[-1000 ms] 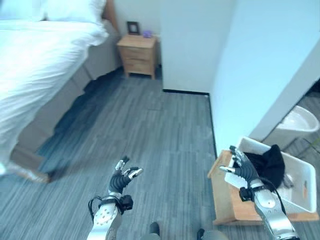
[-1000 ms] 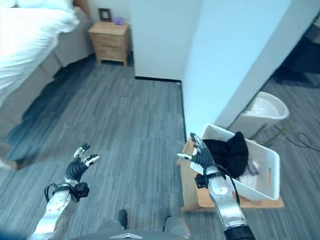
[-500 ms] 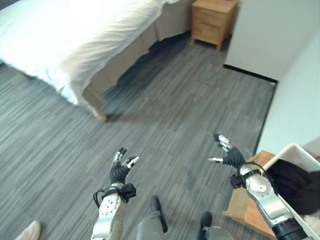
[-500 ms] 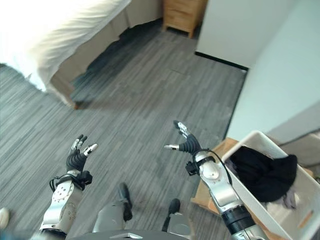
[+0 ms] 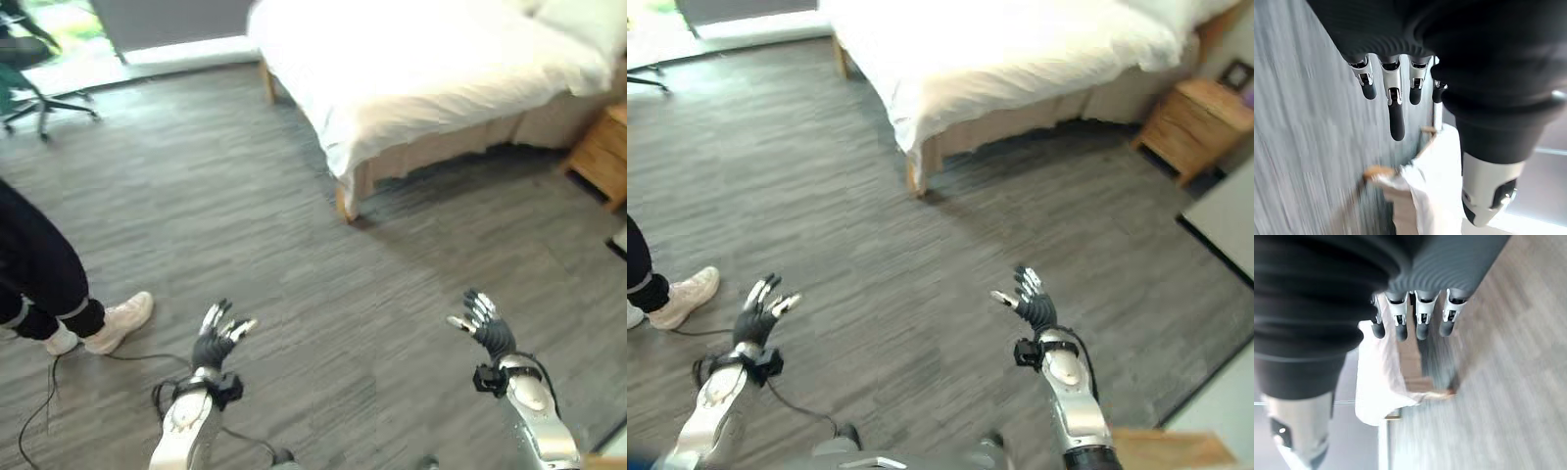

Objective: Pick up bed clothes into laundry basket.

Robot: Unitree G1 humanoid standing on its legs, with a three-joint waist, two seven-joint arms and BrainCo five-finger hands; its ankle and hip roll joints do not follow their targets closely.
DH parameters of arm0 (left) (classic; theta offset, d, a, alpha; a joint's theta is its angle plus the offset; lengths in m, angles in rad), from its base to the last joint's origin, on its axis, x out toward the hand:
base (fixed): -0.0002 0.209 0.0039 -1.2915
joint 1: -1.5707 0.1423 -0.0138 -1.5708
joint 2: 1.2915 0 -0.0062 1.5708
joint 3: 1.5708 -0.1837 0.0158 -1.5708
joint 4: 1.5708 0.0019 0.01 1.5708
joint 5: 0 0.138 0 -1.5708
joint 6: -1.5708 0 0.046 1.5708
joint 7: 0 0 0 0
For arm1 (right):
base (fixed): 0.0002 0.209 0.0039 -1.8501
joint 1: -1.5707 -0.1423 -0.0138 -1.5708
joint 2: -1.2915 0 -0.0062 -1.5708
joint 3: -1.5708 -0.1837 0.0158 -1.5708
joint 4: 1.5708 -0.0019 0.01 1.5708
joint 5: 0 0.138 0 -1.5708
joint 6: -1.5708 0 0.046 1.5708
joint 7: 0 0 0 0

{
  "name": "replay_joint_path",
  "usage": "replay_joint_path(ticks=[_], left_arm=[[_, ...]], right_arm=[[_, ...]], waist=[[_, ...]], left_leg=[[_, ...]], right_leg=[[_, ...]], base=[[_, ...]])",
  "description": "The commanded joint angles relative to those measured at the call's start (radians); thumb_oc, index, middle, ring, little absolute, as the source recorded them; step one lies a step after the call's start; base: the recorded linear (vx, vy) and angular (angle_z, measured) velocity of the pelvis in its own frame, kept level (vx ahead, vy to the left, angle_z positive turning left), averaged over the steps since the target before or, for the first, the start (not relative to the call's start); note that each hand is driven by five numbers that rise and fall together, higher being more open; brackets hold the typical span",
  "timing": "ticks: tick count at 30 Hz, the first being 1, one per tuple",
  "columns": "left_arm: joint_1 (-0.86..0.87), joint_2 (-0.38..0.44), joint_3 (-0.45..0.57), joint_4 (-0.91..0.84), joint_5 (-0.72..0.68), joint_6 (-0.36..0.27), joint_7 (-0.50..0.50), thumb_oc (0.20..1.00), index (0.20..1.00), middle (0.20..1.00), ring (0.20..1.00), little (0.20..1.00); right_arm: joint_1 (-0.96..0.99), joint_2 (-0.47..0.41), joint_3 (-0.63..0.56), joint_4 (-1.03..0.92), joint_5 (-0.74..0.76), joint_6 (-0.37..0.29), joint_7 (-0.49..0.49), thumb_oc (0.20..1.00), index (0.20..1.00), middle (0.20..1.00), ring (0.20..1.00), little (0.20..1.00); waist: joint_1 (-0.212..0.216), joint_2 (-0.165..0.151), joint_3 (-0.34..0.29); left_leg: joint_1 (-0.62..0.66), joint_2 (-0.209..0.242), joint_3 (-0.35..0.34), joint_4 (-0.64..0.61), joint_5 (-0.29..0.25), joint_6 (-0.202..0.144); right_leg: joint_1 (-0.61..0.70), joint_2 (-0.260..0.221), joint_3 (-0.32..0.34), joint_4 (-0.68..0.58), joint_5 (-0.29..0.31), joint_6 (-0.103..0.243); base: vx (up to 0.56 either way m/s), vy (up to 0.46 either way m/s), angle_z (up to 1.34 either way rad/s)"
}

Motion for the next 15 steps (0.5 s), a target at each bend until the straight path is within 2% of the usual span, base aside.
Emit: replay_joint_path(ticks=[1, 2, 3, 4, 5, 8, 9, 14, 15], left_arm=[[-0.069, 0.031, -0.019, -0.064, 0.045, -0.046, -0.026, 1.000, 1.000, 1.000, 1.000, 1.000], [-0.074, 0.034, -0.022, -0.059, 0.043, -0.047, -0.021, 1.000, 1.000, 1.000, 1.000, 1.000], [-0.069, 0.032, -0.007, -0.061, 0.042, -0.045, -0.024, 1.000, 1.000, 1.000, 1.000, 1.000], [-0.068, 0.031, 0.004, -0.055, 0.041, -0.047, -0.017, 1.000, 1.000, 1.000, 1.000, 1.000], [-0.059, 0.022, 0.013, -0.043, 0.041, -0.041, -0.014, 1.000, 1.000, 1.000, 1.000, 1.000], [-0.051, 0.012, 0.025, -0.031, 0.039, -0.040, -0.009, 1.000, 1.000, 1.000, 1.000, 1.000], [-0.032, -0.011, 0.037, -0.016, 0.027, -0.036, -0.011, 1.000, 1.000, 1.000, 1.000, 1.000], [-0.032, -0.007, 0.043, 0.003, 0.026, -0.033, -0.012, 1.000, 1.000, 1.000, 1.000, 1.000], [-0.073, 0.007, 0.031, -0.069, 0.171, -0.066, 0.079, 1.000, 1.000, 1.000, 1.000, 1.000]], right_arm=[[-0.042, -0.026, -0.029, -0.051, 0.056, -0.090, -0.013, 1.000, 1.000, 1.000, 1.000, 1.000], [-0.044, -0.030, -0.023, -0.047, 0.059, -0.094, -0.013, 1.000, 1.000, 1.000, 1.000, 1.000], [-0.059, -0.028, -0.010, -0.042, 0.065, -0.098, -0.010, 1.000, 1.000, 1.000, 1.000, 1.000], [-0.075, -0.028, 0.005, -0.037, 0.069, -0.097, -0.010, 1.000, 1.000, 1.000, 1.000, 1.000], [-0.090, -0.026, 0.036, -0.031, 0.075, -0.091, 0.003, 1.000, 1.000, 1.000, 1.000, 1.000], [-0.106, -0.029, 0.054, -0.013, 0.079, -0.088, 0.007, 1.000, 1.000, 1.000, 1.000, 1.000], [-0.130, -0.044, 0.077, 0.024, 0.068, -0.070, 0.013, 1.000, 1.000, 1.000, 1.000, 1.000], [-0.126, -0.048, 0.072, 0.026, 0.060, -0.057, 0.021, 1.000, 1.000, 1.000, 1.000, 1.000], [-0.100, -0.171, 0.092, -0.009, -0.106, -0.071, -0.021, 1.000, 1.000, 1.000, 1.000, 1.000]], waist=[[-0.068, 0.013, 0.032], [-0.075, 0.016, 0.029], [-0.071, 0.015, 0.035], [-0.066, 0.013, 0.034], [-0.066, 0.003, 0.025], [-0.063, -0.002, 0.016], [-0.059, -0.010, -0.003], [-0.073, -0.008, -0.012], [-0.058, 0.075, 0.071]], left_leg=[[0.000, 0.041, -0.018, -0.056, -0.017, 0.003], [-0.005, 0.033, -0.026, -0.056, -0.019, 0.008], [0.005, 0.026, -0.027, -0.052, -0.021, 0.007], [0.004, 0.028, -0.024, -0.046, -0.020, 0.006], [0.008, 0.023, -0.014, -0.042, -0.022, 0.007], [0.016, 0.022, -0.001, -0.038, -0.020, 0.004], [0.040, 0.027, 0.039, -0.036, -0.014, -0.005], [0.062, 0.037, 0.060, -0.042, -0.009, -0.013], [-0.068, 0.012, -0.095, 0.066, -0.013, -0.006]], right_leg=[[-0.032, 0.124, 0.238, -0.030, -0.071, 0.054], [-0.038, 0.169, 0.307, -0.038, -0.120, 0.043], [-0.032, 0.158, 0.312, -0.043, -0.091, 0.049], [-0.014, 0.143, 0.292, -0.061, -0.091, 0.038], [0.017, 0.151, 0.291, -0.119, -0.112, 0.025], [0.036, 0.154, 0.292, -0.153, -0.107, 0.024], [0.068, 0.163, 0.306, -0.202, -0.091, 0.025], [0.078, 0.165, 0.302, -0.216, -0.089, 0.025], [-0.001, 0.200, 0.283, 0.069, -0.238, -0.034]], base=[[-0.06, 0.140, 0.61], [-0.06, 0.107, 1.00], [-0.01, 0.058, 1.02], [-0.06, -0.025, 0.59], [-0.06, -0.023, -0.21], [0.00, -0.027, -0.53], [0.02, -0.031, -0.27], [0.01, -0.019, -0.32], [-0.01, 0.006, -0.07]])
